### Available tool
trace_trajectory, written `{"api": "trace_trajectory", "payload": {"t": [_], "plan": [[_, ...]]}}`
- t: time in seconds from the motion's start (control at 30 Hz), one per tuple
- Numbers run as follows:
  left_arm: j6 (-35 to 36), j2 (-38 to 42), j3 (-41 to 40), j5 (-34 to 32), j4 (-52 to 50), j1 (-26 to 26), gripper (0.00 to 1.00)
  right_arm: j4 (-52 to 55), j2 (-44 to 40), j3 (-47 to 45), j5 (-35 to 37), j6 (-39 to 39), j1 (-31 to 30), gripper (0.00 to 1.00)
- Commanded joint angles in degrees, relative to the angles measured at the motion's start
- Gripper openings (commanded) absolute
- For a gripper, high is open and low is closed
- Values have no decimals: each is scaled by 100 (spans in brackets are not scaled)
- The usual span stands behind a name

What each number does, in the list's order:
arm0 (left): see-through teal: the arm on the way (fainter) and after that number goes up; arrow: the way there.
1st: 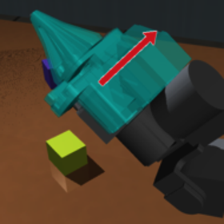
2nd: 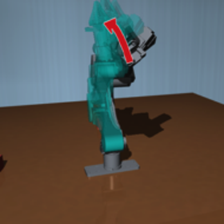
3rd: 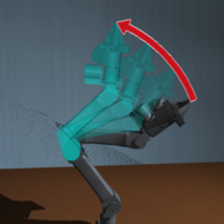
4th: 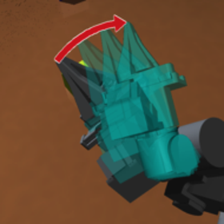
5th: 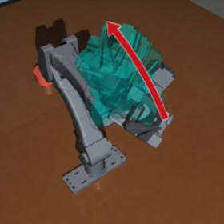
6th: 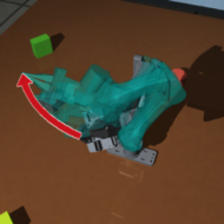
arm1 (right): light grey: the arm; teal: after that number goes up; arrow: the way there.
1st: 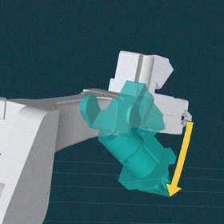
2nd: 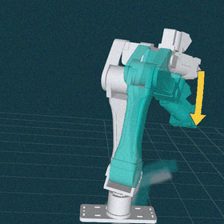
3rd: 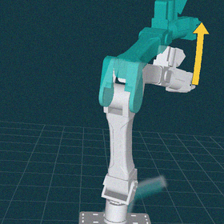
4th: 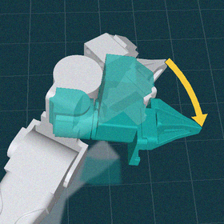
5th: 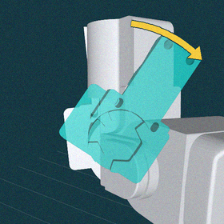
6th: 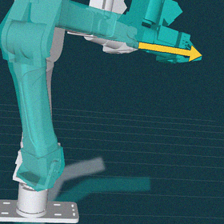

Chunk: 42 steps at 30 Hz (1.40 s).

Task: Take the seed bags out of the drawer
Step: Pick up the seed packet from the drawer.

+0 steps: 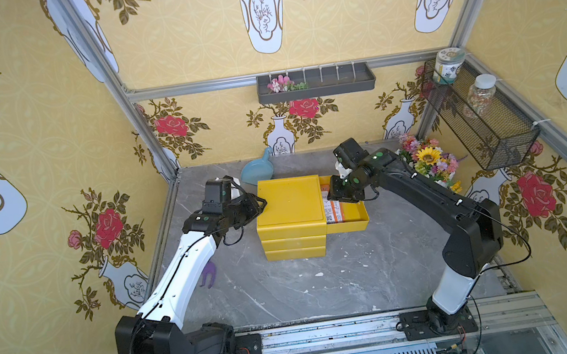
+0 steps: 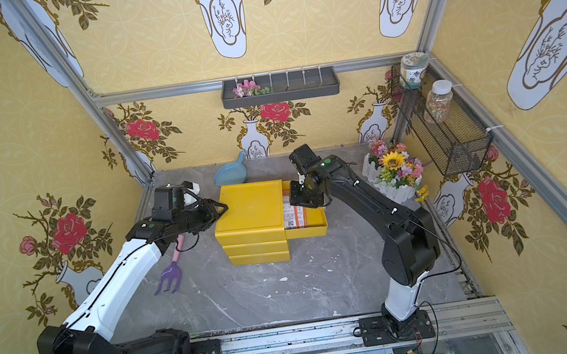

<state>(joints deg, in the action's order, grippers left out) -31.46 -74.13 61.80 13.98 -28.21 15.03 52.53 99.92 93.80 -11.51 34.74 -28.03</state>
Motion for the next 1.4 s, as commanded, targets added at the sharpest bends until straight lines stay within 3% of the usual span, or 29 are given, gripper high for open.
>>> {"api": "trace_trajectory", "payload": {"t": [0.0, 0.33, 0.73, 1.13, 1.37], "plan": [[-31, -133, -121, -134, -962, 18, 43, -197, 45, -48, -137, -113, 33, 43], [-36, -132, -120, -158, -959, 19, 43, -419, 90, -254, -356, -6, 58, 43], [-49, 24, -278, -189, -970, 18, 43, -1023, 51, -608, -844, 442, 63, 33], [-35, 6, -265, -228, -979, 19, 43, -904, -131, -505, -751, 497, 161, 2], [-62, -46, -239, -266, -951, 23, 43, -469, -380, -196, -541, 258, 276, 0]]}}
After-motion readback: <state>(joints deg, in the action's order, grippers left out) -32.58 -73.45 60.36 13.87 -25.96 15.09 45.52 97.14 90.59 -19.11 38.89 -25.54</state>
